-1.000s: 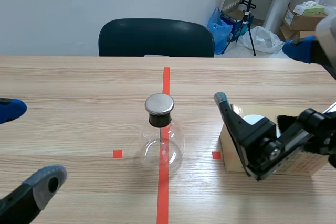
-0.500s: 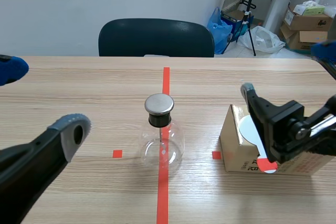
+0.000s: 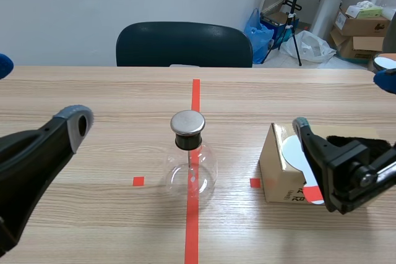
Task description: Do the electroscope experiment
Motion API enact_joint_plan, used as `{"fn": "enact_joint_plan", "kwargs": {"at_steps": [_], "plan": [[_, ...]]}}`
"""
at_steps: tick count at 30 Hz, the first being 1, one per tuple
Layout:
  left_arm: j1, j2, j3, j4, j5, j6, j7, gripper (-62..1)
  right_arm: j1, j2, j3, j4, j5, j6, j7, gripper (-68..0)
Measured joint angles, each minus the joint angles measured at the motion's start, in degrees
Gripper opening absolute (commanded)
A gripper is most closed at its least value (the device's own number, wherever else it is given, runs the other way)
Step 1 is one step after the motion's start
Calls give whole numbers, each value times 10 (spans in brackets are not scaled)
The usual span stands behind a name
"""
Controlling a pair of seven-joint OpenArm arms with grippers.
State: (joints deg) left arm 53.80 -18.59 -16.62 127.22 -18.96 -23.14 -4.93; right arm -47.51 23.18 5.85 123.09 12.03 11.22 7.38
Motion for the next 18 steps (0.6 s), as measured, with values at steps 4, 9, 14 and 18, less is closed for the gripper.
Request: {"fn": "enact_joint_plan", "kwargs": {"at_steps": [4,9,14,18], "plan": [[0,0,0,0,0,0,0,14,0,0,0,0,0,0,0,4],[0,0,0,0,-3,0,0,14,0,0,0,0,0,0,-2,4],[0,0,0,0,-2,0,0,14,0,0,0,0,0,0,-4,4],[0,0,0,0,-2,0,0,14,0,0,0,0,0,0,-4,4]]}}
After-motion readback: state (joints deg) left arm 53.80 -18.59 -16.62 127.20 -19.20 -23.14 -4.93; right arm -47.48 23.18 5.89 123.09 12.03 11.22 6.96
